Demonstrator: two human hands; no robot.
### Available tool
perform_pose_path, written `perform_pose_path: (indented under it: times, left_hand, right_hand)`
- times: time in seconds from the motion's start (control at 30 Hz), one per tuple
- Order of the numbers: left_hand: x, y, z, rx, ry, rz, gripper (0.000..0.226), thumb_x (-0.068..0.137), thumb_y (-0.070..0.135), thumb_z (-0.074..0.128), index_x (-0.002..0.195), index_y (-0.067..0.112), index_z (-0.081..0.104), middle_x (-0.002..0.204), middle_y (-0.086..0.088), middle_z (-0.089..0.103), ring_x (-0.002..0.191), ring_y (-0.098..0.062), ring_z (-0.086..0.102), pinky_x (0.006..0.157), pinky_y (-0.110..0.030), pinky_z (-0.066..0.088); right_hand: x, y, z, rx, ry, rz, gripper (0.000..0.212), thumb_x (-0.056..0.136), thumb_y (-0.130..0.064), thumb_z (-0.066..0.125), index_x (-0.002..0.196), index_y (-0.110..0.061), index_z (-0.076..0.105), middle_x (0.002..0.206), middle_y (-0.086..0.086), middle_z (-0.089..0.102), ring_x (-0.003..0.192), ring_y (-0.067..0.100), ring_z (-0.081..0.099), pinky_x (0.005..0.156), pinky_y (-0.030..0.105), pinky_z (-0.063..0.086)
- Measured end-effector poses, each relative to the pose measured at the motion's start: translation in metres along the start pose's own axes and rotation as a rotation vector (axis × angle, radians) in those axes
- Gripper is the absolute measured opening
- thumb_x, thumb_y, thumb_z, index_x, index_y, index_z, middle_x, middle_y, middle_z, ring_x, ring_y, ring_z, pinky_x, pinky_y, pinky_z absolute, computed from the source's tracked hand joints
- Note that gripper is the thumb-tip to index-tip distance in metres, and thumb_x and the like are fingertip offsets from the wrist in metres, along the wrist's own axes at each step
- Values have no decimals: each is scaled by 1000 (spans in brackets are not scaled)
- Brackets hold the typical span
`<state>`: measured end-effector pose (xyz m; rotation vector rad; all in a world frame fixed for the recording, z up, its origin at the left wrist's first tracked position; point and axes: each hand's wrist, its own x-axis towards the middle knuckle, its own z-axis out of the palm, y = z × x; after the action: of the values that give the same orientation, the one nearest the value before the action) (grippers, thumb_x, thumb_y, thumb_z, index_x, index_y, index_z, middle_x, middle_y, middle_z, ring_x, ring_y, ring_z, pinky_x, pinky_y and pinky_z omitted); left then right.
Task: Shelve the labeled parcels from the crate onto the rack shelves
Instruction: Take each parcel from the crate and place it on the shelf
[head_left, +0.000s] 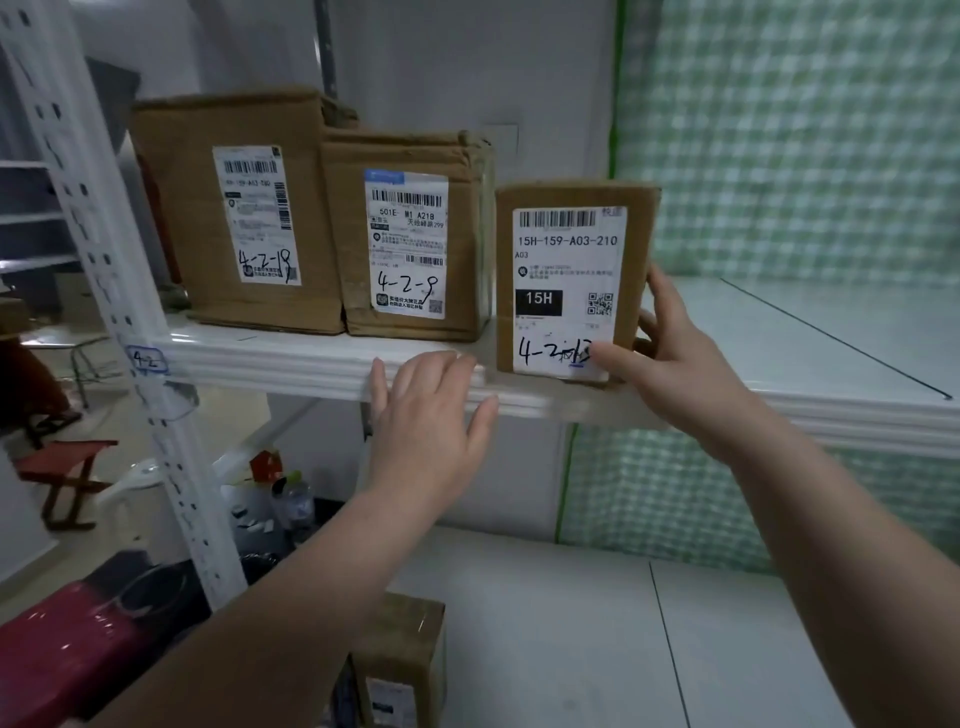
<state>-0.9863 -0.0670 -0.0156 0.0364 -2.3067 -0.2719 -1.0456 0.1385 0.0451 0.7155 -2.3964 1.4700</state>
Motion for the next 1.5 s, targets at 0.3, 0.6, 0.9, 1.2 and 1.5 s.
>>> perform_pose_path:
  times: [0.3,0.6,0.9,1.2,1.5]
  left_hand:
    - [10,-14,6,33,86,125,39,85,40,42,102,16,68,95,-3,64,93,-27,60,107,-55,30]
    - [11,-22,10,5,103,174,39,84,38,44,106,15,66,96,-1,63,93,-24,58,106,-52,33]
    - [9,-25,10,2,100,201,41,83,39,43,109,16,64,100,0,63,96,-21,58,106,-53,33]
    - [8,-26,13,-14,138,198,39,82,38,44,107,17,64,99,1,62,95,-19,54,105,-52,35]
    - [8,-25,16,-24,151,195,39,82,38,45,109,16,62,99,1,61,96,-19,50,107,-50,33]
  right_hand:
    - [-11,-24,49,-233,539,-143,114,79,-27,74,155,-29,-10,155,13,21,123,16,42,84,25,37]
    - [8,-41,60,-315,477,-18,93,88,-18,57,153,-46,-2,161,14,9,117,30,52,81,26,33]
    - [27,-38,63,-306,408,41,96,88,-13,56,154,-42,-7,157,12,18,119,30,52,82,27,34]
    - [28,-37,69,-356,341,55,105,86,-12,64,153,-37,-13,149,12,28,88,17,44,76,30,36]
    - [32,-29,75,-397,372,21,102,88,-14,63,154,-33,-13,142,16,35,106,34,56,74,33,37]
